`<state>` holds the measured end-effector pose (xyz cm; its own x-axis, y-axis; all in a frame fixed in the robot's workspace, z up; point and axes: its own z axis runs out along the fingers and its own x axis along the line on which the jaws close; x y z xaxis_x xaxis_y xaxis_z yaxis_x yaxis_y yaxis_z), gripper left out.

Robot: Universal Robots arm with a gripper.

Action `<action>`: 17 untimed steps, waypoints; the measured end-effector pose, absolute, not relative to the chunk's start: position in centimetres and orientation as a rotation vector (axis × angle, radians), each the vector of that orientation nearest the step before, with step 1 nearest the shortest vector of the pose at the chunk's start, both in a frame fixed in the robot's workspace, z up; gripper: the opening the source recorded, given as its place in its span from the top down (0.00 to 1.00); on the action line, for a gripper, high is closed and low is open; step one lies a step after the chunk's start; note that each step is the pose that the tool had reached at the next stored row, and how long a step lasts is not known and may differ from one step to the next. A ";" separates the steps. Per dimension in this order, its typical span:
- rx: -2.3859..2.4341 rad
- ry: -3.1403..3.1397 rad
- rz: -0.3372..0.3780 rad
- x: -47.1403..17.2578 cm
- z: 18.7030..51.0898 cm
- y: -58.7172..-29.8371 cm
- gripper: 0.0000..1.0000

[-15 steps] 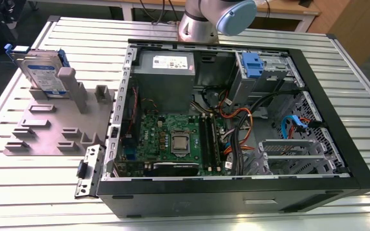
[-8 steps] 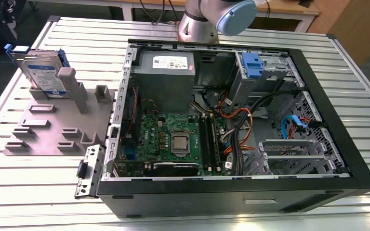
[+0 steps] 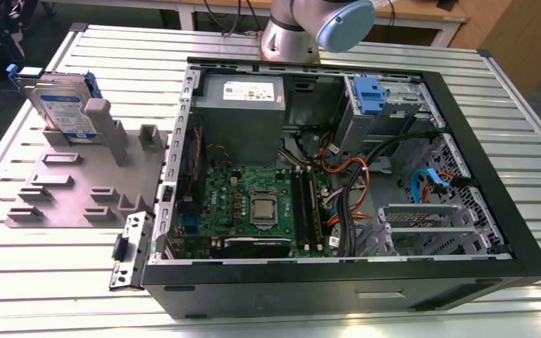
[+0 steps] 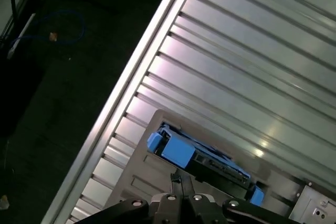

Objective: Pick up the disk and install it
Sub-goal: 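Pick up the disk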

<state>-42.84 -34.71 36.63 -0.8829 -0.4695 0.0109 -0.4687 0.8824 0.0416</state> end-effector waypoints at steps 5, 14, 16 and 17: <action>0.889 -2.989 -0.057 -42.8 36.6 -34.7 0.89; 1.130 -2.904 -0.054 -42.8 36.6 -34.7 0.89; 1.184 -2.882 -0.054 -42.8 36.6 -34.7 0.89; 1.209 -2.871 -0.053 -42.8 36.6 -34.7 0.89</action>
